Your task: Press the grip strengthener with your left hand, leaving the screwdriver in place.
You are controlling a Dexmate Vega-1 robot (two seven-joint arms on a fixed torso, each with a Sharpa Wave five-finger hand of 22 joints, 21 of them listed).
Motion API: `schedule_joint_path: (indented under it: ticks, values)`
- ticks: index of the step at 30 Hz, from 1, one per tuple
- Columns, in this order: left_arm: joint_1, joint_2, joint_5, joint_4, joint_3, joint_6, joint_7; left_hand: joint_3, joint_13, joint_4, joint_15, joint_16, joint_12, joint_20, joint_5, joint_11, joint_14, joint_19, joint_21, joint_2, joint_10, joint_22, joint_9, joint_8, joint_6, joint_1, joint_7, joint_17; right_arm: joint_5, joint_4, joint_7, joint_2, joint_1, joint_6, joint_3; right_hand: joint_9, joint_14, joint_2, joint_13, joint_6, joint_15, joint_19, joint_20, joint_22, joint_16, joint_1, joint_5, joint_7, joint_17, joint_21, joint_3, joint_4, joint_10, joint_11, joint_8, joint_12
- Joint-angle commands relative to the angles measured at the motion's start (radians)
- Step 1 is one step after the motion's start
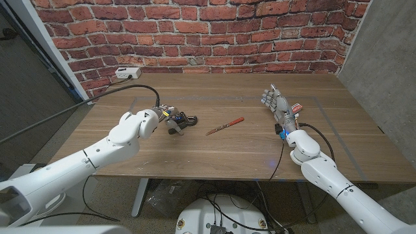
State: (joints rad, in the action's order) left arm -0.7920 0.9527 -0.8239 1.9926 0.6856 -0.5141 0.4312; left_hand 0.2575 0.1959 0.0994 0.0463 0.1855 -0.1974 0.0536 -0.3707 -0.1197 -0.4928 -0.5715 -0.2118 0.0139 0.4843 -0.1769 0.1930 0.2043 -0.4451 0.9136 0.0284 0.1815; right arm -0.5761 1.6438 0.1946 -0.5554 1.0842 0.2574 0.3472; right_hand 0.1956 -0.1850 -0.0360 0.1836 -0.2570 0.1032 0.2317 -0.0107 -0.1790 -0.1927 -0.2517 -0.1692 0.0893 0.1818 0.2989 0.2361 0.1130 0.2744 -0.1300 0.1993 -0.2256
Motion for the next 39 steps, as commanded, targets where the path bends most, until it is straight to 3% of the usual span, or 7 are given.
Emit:
schedule_joint_path:
  ticks: [1, 9, 16, 21, 25, 32, 39]
  values:
    - [0.0, -0.02, 0.069, -0.053, 0.0, 0.023, -0.037, -0.003, 0.003, 0.001, 0.088, 0.01, -0.005, 0.013, -0.007, 0.0, -0.014, -0.008, 0.001, 0.003, 0.009, -0.002, 0.002, 0.01, -0.011, 0.008, 0.002, 0.001, 0.007, 0.015, 0.01, -0.007, 0.002, -0.012, 0.0, 0.001, -0.006, -0.006, 0.006, 0.004, 0.0, 0.011, 0.004, -0.004, 0.002, -0.006, -0.007, 0.003, 0.003, -0.005, -0.001, 0.006, 0.004, -0.005, 0.001, 0.001]
    - [-0.014, -0.031, 0.12, -0.07, 0.001, 0.012, -0.085, -0.014, 0.002, 0.009, 0.095, 0.015, -0.012, 0.011, -0.008, -0.002, -0.036, -0.028, -0.005, 0.025, 0.034, -0.003, 0.002, 0.018, -0.042, 0.04, 0.002, 0.001, 0.0, 0.027, 0.015, -0.016, 0.003, -0.032, -0.005, 0.001, -0.007, -0.006, 0.006, 0.003, 0.0, 0.012, 0.004, -0.004, 0.002, -0.006, -0.007, 0.004, 0.003, -0.006, -0.001, 0.006, 0.003, -0.005, 0.001, 0.001]
    - [-0.02, -0.041, 0.136, -0.06, 0.006, -0.043, -0.114, -0.073, 0.002, 0.048, 0.119, 0.037, -0.036, 0.018, 0.005, -0.018, -0.162, -0.119, -0.028, 0.107, 0.158, -0.003, 0.002, 0.043, -0.153, 0.193, 0.009, 0.0, -0.014, 0.011, -0.011, -0.017, -0.014, -0.035, -0.004, 0.001, -0.007, -0.007, 0.006, 0.003, 0.001, 0.013, 0.004, -0.005, 0.002, -0.006, -0.007, 0.005, 0.003, -0.007, -0.001, 0.007, 0.001, -0.004, 0.001, 0.002]
    - [-0.013, -0.039, 0.128, -0.051, 0.021, -0.073, -0.121, -0.123, 0.001, 0.061, 0.134, 0.037, -0.044, 0.029, 0.032, -0.006, -0.25, -0.161, -0.034, 0.151, 0.25, -0.003, 0.002, 0.062, -0.254, 0.3, 0.002, -0.003, -0.027, 0.003, -0.02, -0.013, -0.02, -0.039, -0.002, 0.001, -0.01, -0.007, 0.006, 0.004, 0.002, 0.018, 0.005, -0.005, 0.002, -0.006, -0.007, 0.005, 0.003, -0.007, -0.001, 0.007, 0.001, -0.005, 0.001, 0.003]
    - [0.0, -0.04, 0.105, -0.048, 0.041, -0.093, -0.119, -0.146, 0.001, 0.064, 0.137, 0.036, -0.04, 0.032, 0.046, -0.009, -0.279, -0.181, -0.038, 0.16, 0.268, -0.003, 0.002, 0.068, -0.293, 0.344, 0.004, -0.003, -0.025, -0.006, -0.028, -0.011, -0.021, -0.027, -0.001, 0.001, -0.013, -0.007, 0.006, 0.005, 0.003, 0.02, 0.006, -0.005, 0.001, -0.006, -0.007, 0.004, 0.003, -0.007, -0.001, 0.007, 0.001, -0.004, 0.001, 0.003]
    - [0.016, -0.053, 0.121, -0.061, 0.055, -0.099, -0.112, -0.22, 0.002, 0.063, 0.135, 0.029, -0.035, 0.036, 0.075, 0.001, -0.31, -0.198, -0.043, 0.18, 0.307, -0.006, 0.001, 0.066, -0.335, 0.439, -0.006, 0.001, -0.042, -0.016, -0.043, -0.004, -0.021, -0.021, 0.002, 0.002, -0.016, -0.007, 0.006, 0.004, 0.003, 0.024, 0.006, -0.005, 0.0, -0.005, -0.007, 0.004, 0.003, -0.008, -0.001, 0.007, 0.001, -0.005, 0.001, 0.003]
    - [0.01, -0.037, 0.128, -0.045, 0.051, -0.103, -0.137, -0.268, 0.003, 0.049, 0.122, 0.022, -0.027, 0.022, 0.101, 0.017, -0.323, -0.195, -0.042, 0.183, 0.32, -0.007, 0.001, 0.061, -0.358, 0.475, -0.019, 0.003, -0.049, -0.019, -0.043, 0.003, -0.02, -0.019, 0.005, 0.002, -0.016, -0.008, 0.006, 0.005, 0.003, 0.025, 0.004, -0.005, 0.001, -0.005, -0.007, 0.003, 0.003, -0.009, -0.001, 0.007, 0.002, -0.006, 0.001, 0.003]
